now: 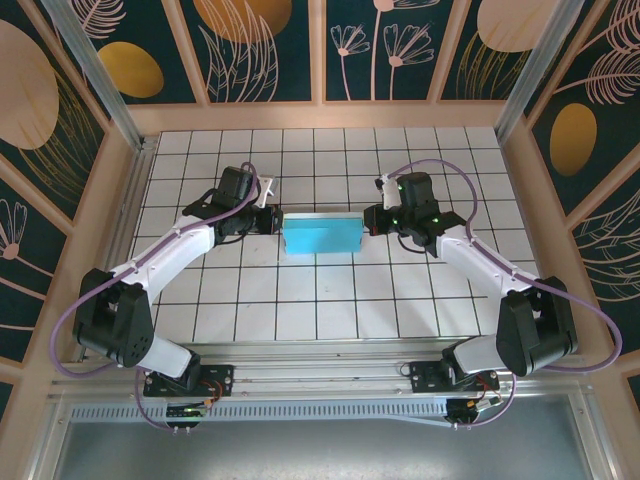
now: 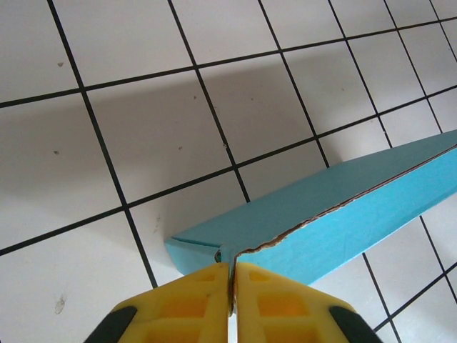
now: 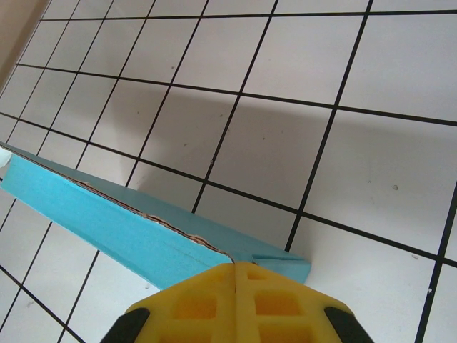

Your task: Fold the paper box

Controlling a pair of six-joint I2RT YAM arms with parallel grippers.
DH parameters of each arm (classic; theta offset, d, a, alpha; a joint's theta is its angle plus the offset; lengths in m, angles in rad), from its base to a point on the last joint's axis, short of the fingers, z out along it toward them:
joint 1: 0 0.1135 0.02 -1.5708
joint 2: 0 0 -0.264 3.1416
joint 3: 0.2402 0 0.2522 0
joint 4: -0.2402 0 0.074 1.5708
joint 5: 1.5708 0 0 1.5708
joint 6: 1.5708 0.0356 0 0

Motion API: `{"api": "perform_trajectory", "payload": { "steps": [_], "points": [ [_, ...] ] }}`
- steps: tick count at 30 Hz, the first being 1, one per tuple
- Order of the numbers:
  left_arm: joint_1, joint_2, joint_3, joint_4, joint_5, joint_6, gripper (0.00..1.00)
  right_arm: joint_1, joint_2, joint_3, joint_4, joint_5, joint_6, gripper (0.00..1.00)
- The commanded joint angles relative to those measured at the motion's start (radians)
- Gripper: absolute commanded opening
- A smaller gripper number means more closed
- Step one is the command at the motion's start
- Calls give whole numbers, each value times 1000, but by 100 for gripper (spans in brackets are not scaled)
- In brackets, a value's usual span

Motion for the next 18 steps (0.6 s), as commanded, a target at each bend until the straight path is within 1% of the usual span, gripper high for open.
{"api": "perform_trajectory", "payload": {
  "steps": [1,7,13,18],
  "points": [
    [0,-31,8,16,7,-34,8,10,-7,24,-6,6,6,5],
    [0,-25,-7,44,16,-76,4,17,-4,7,18,11,62,6],
    [0,-31,-39,86,55,-112,4,19,3,-11,27,34,127,7],
    [0,-35,-68,90,61,-120,4,19,0,-16,31,55,171,7]
  ]
}}
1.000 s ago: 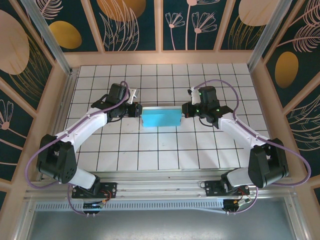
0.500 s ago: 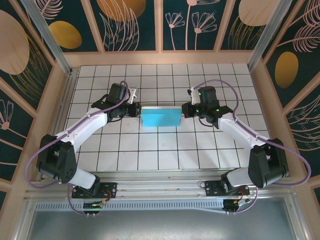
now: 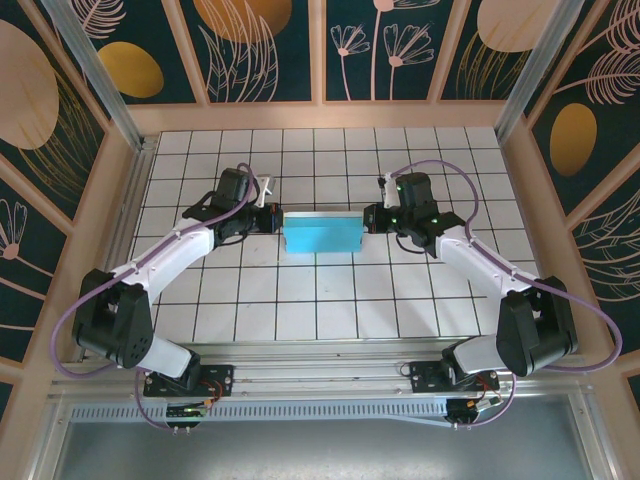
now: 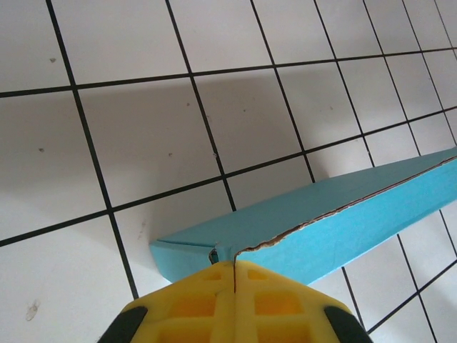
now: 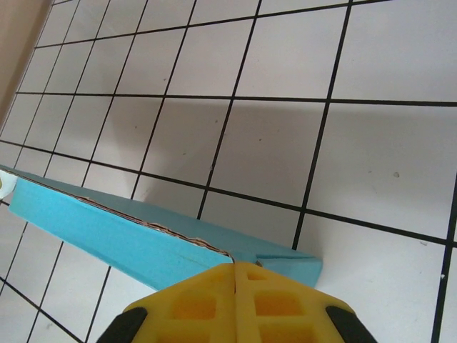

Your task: Fold the paper box

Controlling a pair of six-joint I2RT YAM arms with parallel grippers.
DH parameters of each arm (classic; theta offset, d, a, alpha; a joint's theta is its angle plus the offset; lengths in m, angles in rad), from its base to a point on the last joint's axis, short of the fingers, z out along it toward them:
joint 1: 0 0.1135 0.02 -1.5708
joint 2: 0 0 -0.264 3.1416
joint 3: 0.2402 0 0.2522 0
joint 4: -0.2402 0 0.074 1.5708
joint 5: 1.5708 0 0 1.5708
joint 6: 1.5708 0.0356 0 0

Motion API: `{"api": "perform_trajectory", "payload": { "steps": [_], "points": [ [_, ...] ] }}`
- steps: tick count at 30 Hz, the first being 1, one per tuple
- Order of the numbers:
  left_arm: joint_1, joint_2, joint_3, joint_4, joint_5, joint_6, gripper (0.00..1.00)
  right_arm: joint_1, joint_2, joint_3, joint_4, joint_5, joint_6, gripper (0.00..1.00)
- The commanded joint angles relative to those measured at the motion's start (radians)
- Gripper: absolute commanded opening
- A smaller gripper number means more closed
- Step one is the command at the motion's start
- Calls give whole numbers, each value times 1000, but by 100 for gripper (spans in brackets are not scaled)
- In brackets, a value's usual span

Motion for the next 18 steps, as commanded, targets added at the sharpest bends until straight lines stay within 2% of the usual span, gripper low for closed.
{"api": "perform_trajectory", "payload": {
  "steps": [1,10,18],
  "points": [
    [-1,-26,-33,17,36,-29,4,11,-1,-16,21,25,57,7],
    [-1,-32,-65,47,54,-56,4,14,9,-29,40,7,150,7],
    [-1,-29,-60,55,63,-63,4,30,-7,-86,56,45,120,6]
  ]
}}
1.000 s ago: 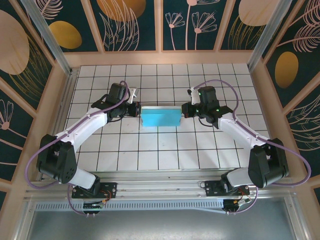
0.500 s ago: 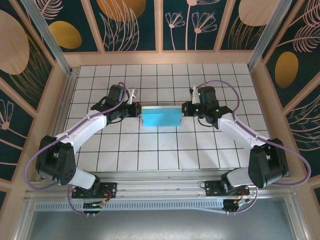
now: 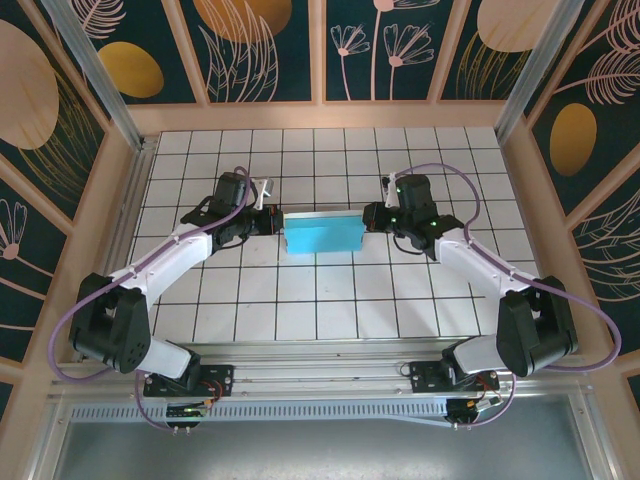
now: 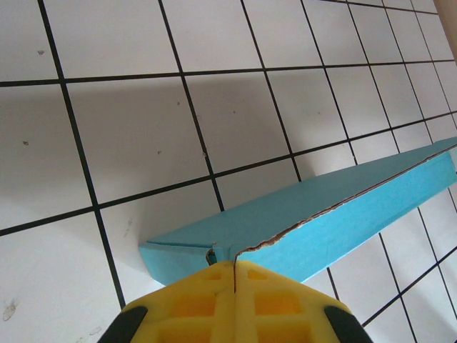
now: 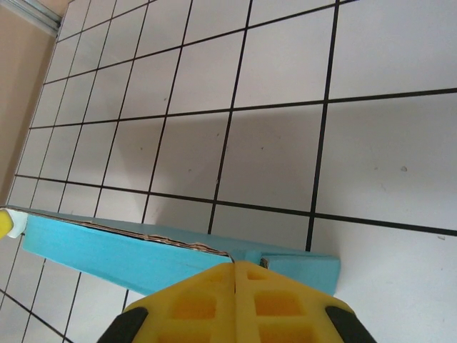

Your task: Fold the paper box

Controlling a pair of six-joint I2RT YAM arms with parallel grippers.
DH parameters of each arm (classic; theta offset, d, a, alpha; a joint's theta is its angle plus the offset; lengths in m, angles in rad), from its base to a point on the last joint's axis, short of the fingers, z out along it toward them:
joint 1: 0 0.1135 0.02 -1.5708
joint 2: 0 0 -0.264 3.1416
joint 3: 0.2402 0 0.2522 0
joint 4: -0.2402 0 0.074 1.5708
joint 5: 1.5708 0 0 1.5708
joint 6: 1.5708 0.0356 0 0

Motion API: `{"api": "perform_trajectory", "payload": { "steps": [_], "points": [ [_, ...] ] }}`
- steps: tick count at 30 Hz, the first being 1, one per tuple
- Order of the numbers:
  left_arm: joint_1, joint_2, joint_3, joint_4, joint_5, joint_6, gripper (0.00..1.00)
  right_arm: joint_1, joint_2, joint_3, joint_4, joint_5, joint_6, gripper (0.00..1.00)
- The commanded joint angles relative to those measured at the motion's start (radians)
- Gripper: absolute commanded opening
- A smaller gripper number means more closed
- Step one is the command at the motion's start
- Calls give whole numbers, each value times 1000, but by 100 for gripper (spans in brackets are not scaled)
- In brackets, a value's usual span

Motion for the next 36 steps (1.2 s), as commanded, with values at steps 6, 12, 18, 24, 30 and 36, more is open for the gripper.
{"api": "perform_trajectory", "payload": {
  "steps": [6,12,18,24,30,36],
  "points": [
    [-3,-4,-23,14,54,-30,5,26,-18,-102,4,41,-16,6],
    [-3,-3,-49,23,57,-39,5,27,-16,-139,13,52,-28,6],
    [-3,1,-48,26,62,-43,5,28,-14,-147,31,48,-25,6],
    [-3,4,-49,24,59,-45,5,29,-10,-130,25,48,-31,7],
    [-3,3,-73,7,28,-37,5,30,-7,-131,25,46,-33,7],
    [-3,-2,-127,-29,-52,-18,5,30,-9,-130,23,49,-37,8]
  ]
}}
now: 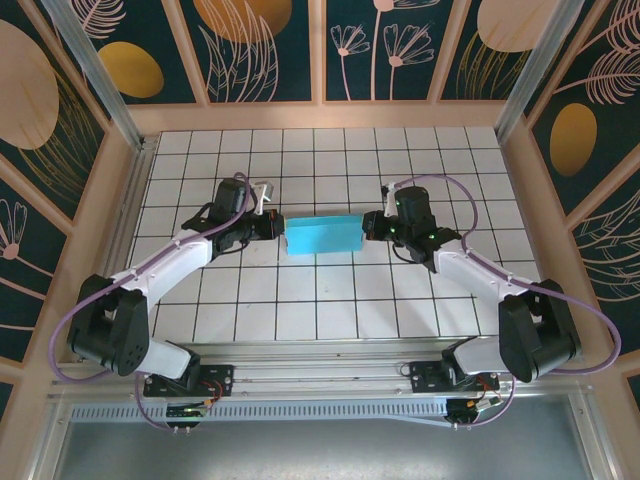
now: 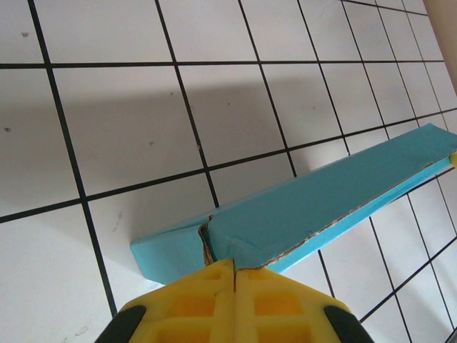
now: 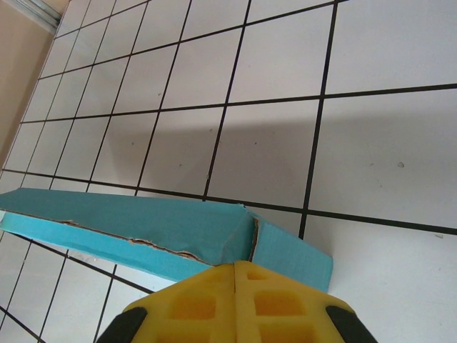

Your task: Fold the paper box

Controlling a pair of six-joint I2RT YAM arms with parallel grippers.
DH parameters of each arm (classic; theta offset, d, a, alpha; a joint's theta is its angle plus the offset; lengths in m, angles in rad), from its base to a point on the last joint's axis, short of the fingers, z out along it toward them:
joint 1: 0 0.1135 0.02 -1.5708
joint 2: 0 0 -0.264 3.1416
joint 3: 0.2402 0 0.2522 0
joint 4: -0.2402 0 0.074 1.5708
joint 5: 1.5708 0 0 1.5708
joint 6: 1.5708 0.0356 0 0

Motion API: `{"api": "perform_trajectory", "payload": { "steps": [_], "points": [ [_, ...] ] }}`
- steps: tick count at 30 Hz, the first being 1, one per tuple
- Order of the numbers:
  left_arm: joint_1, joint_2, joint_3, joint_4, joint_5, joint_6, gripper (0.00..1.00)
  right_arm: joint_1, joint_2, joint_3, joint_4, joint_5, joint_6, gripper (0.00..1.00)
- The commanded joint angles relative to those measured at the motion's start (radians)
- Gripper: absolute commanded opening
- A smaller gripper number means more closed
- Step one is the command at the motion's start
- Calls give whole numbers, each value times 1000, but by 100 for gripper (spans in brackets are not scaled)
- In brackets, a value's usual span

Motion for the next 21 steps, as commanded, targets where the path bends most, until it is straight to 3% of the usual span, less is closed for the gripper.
{"api": "perform_trajectory", "payload": {
  "steps": [1,6,11,21],
  "points": [
    [-2,14,-56,-109,-77,11,5,11,20,-16,-97,21,-15,8],
    [-2,-6,-64,-72,-44,1,8,10,20,6,-111,20,-19,9],
    [-2,-44,-26,-47,-25,-7,21,10,10,43,-129,4,-12,16],
    [-2,-102,-13,7,1,-32,23,11,-50,100,-152,3,-5,23]
  ]
}}
